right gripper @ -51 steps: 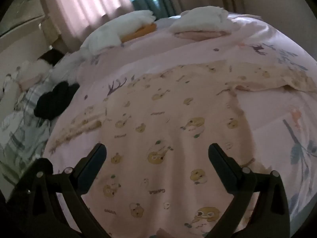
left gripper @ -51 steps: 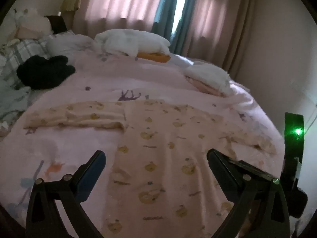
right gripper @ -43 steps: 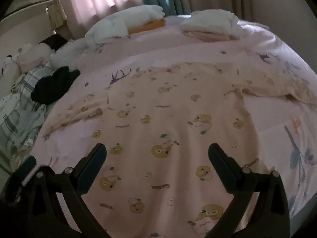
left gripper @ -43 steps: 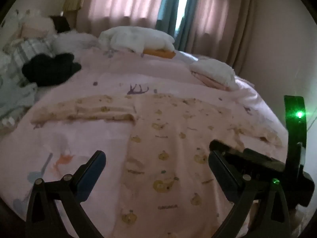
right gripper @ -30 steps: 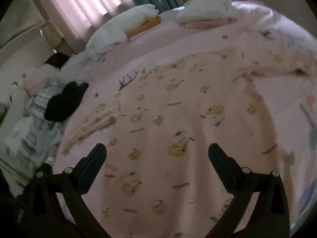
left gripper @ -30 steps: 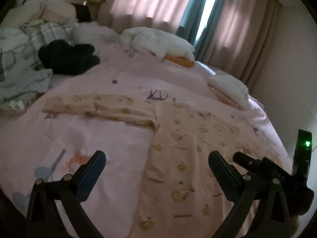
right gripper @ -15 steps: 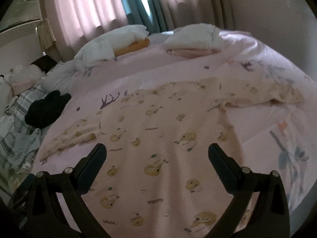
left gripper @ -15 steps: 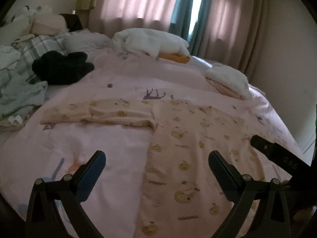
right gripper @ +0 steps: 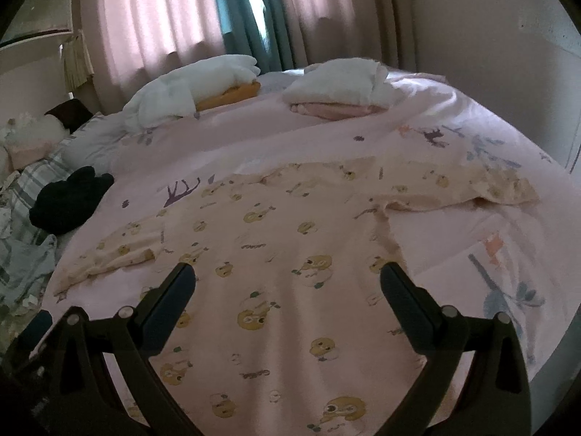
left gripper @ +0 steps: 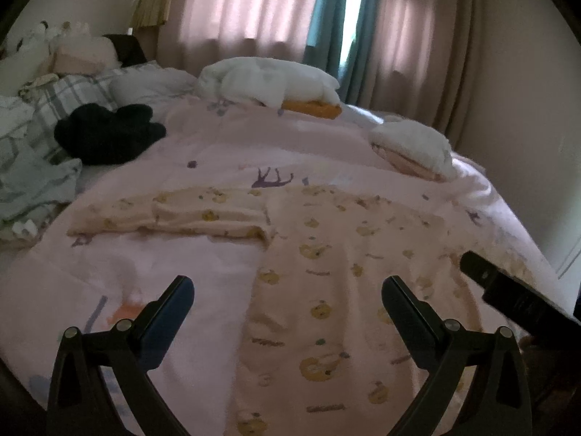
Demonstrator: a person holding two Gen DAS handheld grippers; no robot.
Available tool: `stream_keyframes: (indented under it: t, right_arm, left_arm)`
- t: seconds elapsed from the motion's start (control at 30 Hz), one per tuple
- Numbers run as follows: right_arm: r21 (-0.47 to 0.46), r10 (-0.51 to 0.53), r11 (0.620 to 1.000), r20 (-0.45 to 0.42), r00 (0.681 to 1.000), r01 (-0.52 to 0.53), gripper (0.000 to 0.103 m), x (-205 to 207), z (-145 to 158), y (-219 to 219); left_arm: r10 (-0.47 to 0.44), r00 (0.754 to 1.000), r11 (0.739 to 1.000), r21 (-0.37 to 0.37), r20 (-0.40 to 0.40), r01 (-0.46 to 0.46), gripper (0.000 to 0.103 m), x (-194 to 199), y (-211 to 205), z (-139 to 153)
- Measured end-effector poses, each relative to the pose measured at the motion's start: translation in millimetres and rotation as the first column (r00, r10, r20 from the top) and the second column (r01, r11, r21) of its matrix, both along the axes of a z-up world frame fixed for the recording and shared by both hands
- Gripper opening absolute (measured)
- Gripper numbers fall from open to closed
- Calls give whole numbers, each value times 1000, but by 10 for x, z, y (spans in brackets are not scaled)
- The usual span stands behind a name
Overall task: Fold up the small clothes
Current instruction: 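Move both open tools over the cream printed romper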
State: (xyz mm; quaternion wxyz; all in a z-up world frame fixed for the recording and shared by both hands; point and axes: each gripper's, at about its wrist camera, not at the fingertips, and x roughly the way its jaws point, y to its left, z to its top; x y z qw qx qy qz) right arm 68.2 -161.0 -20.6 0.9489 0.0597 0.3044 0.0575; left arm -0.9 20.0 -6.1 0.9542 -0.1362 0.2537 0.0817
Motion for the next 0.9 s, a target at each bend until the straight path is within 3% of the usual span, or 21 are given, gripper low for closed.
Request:
stream_keyframes:
  t: [0.2,0.37,0.9]
  right_arm:
    - [-21,-14,1000,-8,1000,14,98,30,-14,-10]
    - [-7,-28,1000,-33,999,28,93,67,-53,-33]
    - [21,-22,1000,-17,1000,23,94,39,-34,-65]
  left_arm:
    - [23,1000,998,57,13,-24,102,45,-108,4]
    - [-17,1000,1000,1,7,17,102,68,-93,-13]
    - [-50,999,999,-19,16,50,102,69,-156,6]
